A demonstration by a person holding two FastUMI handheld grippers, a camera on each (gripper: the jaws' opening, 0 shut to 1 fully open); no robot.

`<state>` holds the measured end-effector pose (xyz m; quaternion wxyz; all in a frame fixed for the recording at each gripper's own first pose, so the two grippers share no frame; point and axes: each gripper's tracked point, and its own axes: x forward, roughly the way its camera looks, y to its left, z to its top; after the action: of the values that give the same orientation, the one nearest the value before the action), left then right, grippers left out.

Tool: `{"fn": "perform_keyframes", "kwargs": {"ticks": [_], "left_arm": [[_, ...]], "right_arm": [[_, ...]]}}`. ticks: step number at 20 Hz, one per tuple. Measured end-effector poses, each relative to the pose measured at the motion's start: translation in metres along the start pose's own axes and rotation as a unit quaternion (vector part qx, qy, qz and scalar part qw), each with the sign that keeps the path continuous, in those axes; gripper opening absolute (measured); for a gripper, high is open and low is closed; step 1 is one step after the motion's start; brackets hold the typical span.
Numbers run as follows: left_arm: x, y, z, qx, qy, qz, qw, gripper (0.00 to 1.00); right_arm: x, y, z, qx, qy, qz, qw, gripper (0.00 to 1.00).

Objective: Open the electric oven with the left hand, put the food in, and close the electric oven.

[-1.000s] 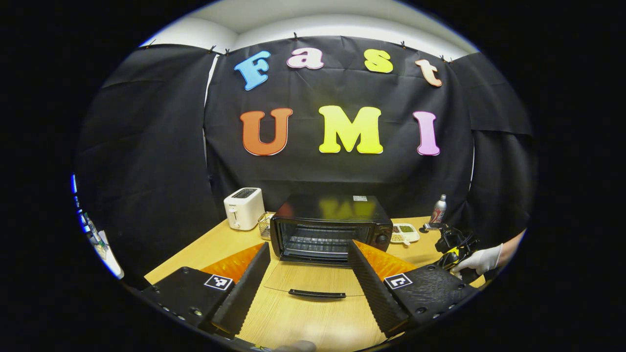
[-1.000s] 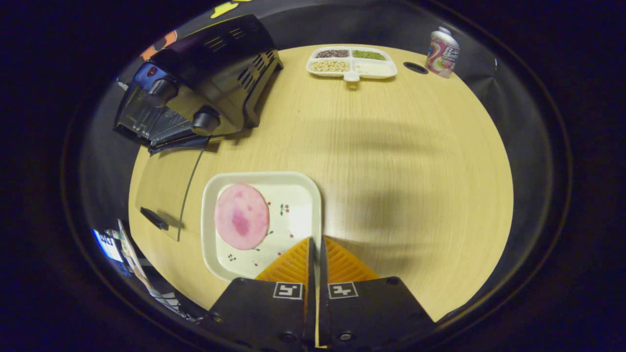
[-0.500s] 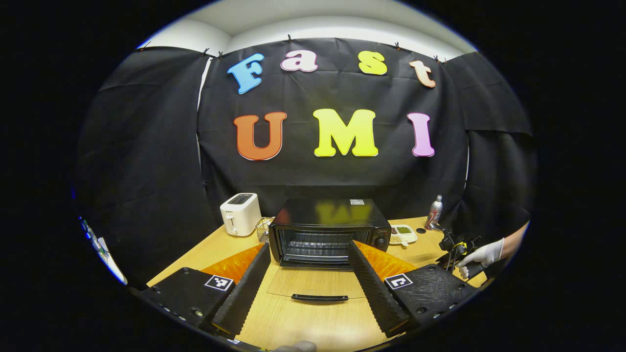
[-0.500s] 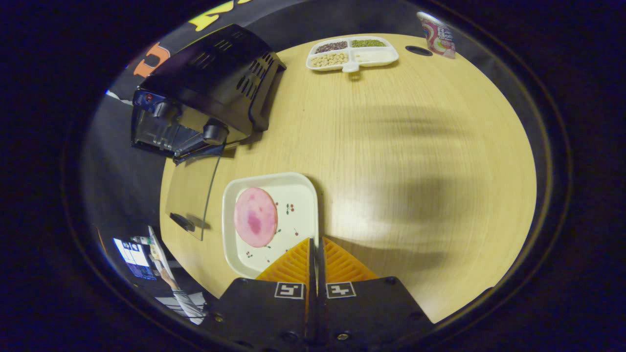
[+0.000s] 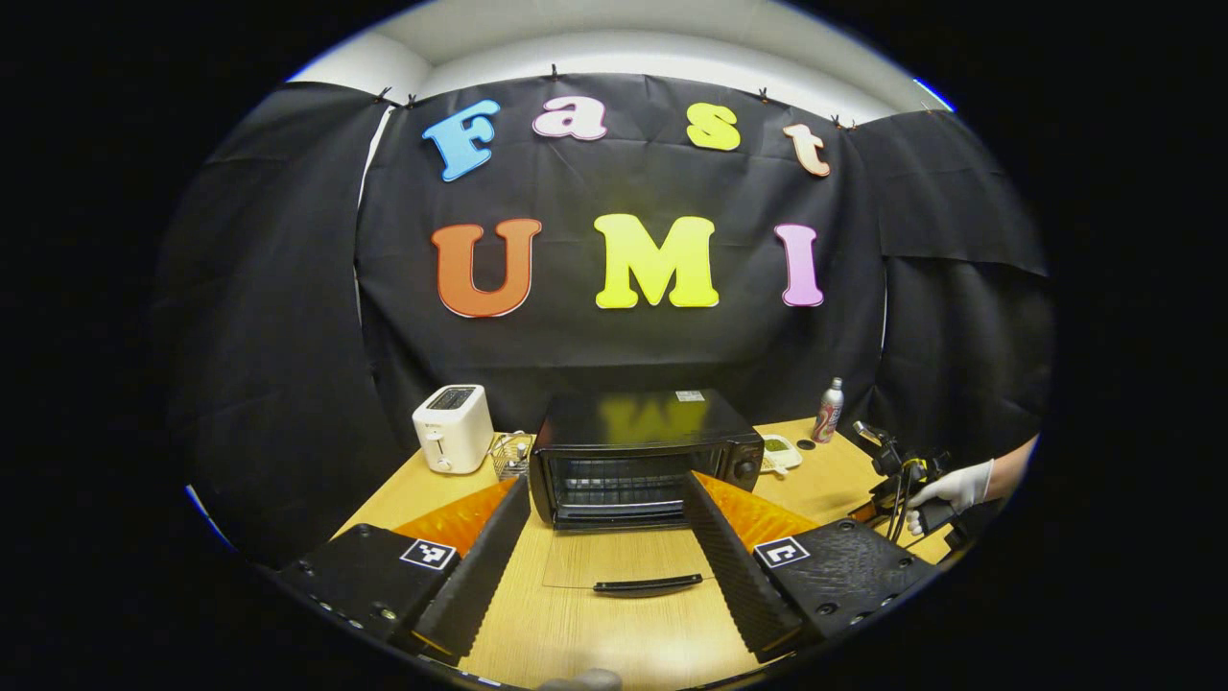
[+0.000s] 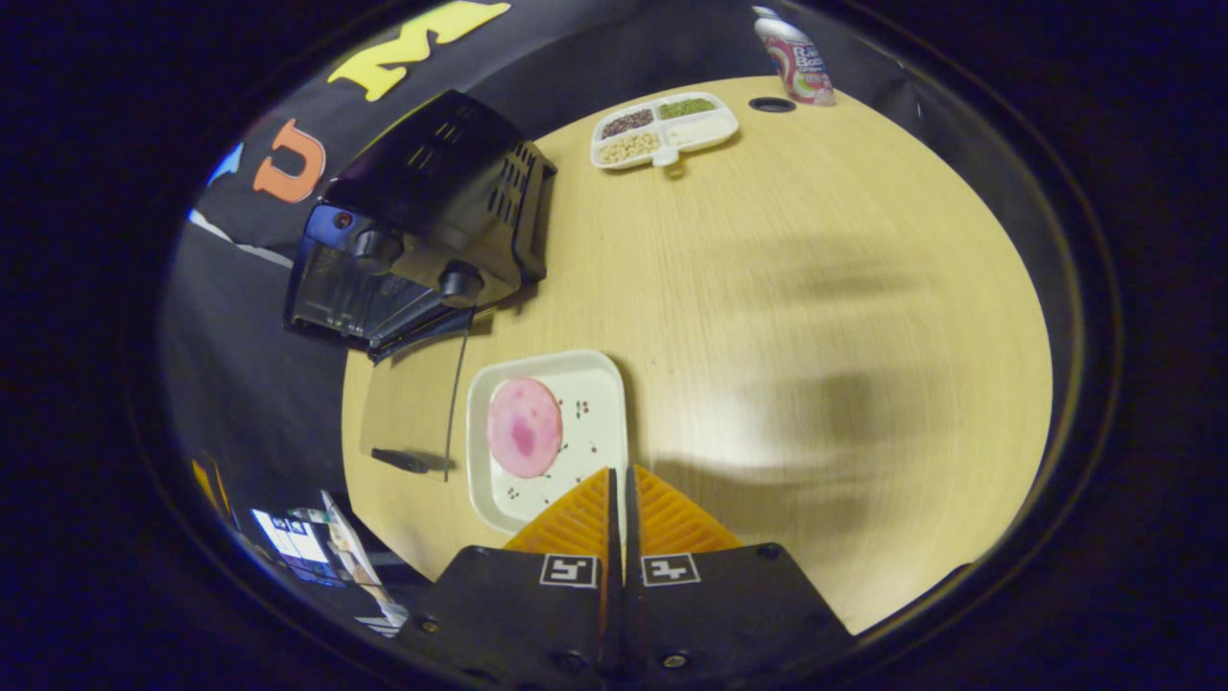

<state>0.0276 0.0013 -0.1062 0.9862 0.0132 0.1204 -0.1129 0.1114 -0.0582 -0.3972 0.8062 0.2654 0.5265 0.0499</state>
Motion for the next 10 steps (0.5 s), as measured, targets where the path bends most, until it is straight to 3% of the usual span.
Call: {"fn": "perform_keyframes", "kwargs": {"ticks": [2, 5, 8, 10], "left_arm": [[-0.001, 0.003, -0.003, -0.003, 0.002, -0.003, 1.000, 0.97], [-0.002, 0.007, -0.006, -0.009, 0.003, -0.004, 1.000, 0.97], [-0.003, 0.010, -0.009, -0.013, 0.005, -0.002, 1.000, 0.97], [0.000, 0.012, -0.010, -0.012, 0.005, 0.000, 1.000, 0.97]], "right_arm": [[0.002, -0.010, 0.003, -0.012, 0.003, -0.026, 1.000, 0.06], [0.008, -0.005, 0.006, -0.014, 0.016, -0.026, 0.999, 0.19], [0.015, -0.004, 0.000, -0.005, 0.034, -0.028, 0.999, 0.39], [0.020, -0.007, 0.001, 0.005, 0.040, -0.039, 0.998, 0.37]]}}
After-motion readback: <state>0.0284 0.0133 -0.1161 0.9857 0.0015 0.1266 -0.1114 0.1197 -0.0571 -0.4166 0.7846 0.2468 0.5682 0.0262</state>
